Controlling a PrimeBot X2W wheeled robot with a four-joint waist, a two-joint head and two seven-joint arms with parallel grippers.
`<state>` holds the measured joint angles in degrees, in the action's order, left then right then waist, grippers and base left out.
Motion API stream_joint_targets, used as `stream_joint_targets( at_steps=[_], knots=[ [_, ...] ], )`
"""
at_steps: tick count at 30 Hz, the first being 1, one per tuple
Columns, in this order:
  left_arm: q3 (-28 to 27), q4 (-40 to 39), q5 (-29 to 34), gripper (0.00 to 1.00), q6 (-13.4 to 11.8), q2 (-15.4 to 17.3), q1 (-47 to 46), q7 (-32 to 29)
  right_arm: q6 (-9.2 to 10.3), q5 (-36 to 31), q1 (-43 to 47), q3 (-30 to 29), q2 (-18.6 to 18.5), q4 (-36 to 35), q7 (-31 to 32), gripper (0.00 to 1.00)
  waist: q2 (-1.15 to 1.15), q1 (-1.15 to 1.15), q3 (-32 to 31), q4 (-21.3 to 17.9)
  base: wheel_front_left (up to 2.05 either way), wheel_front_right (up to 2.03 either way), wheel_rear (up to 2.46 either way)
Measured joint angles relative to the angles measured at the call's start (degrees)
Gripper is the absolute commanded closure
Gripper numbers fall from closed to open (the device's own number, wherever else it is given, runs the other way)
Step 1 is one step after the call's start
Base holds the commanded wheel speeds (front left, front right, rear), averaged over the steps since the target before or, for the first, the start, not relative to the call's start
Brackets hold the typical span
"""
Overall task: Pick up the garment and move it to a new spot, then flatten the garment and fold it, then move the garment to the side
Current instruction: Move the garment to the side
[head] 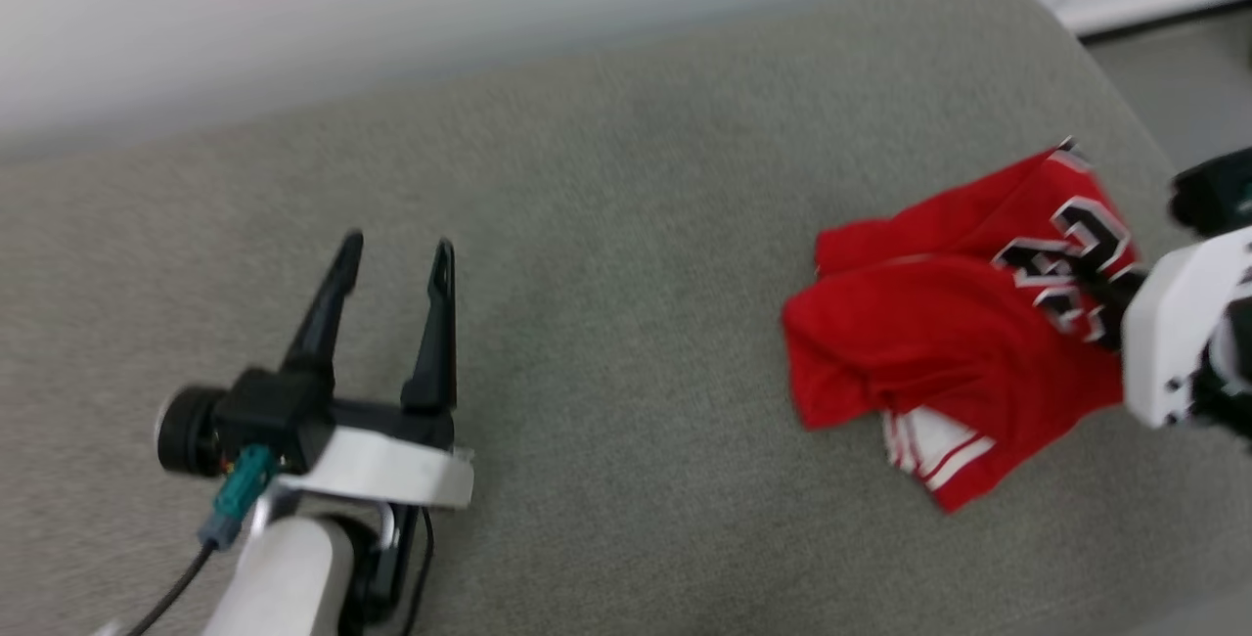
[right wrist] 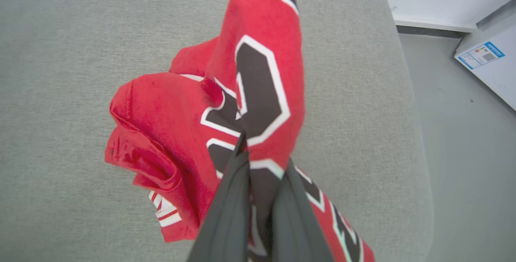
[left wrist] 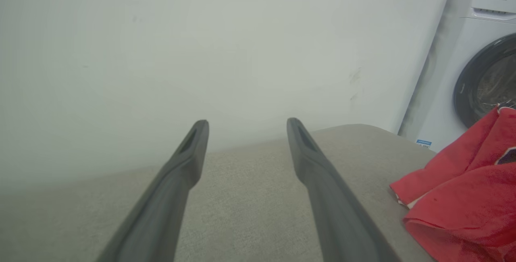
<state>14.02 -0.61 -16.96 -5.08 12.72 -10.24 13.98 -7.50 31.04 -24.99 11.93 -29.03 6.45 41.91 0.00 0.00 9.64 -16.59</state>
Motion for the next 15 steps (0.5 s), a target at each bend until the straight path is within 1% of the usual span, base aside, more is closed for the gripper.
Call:
stream_joint_targets(
  at_steps=[4, 9, 10, 15],
  knots=[
    [0.97, -2.70, 2.03, 0.00, 1.03, 1.79, -5.67, -2.16, 0.00, -0.99, -3.39, -3.82, -1.79, 5.05, -4.41, 1.00, 0.00, 0.00, 6.48, -2.14, 0.00, 0.00, 0.00],
    [2.11, -6.44, 4.28, 0.00, 2.13, 3.57, -12.11, -4.93, 0.00, -2.27, -7.72, -8.01, -3.52, 12.25, -10.84, 1.00, 0.00, 0.01, 14.97, -3.74, 0.00, 0.00, 0.00],
    [2.70, -8.51, 5.34, 0.00, 2.59, 4.37, -15.01, -6.53, -0.02, -3.63, -10.94, -10.07, -3.89, 16.17, -15.40, 1.00, 0.00, 0.01, 19.83, -4.25, 0.00, 0.00, 0.00],
    [3.79, -10.79, 6.68, 0.00, 3.57, 5.14, -18.56, -8.27, -0.02, -7.64, -16.23, -15.68, -2.83, 24.65, -23.79, 1.00, 0.00, 0.01, 27.00, -4.40, 0.00, 0.00, 0.00]
  ],
)
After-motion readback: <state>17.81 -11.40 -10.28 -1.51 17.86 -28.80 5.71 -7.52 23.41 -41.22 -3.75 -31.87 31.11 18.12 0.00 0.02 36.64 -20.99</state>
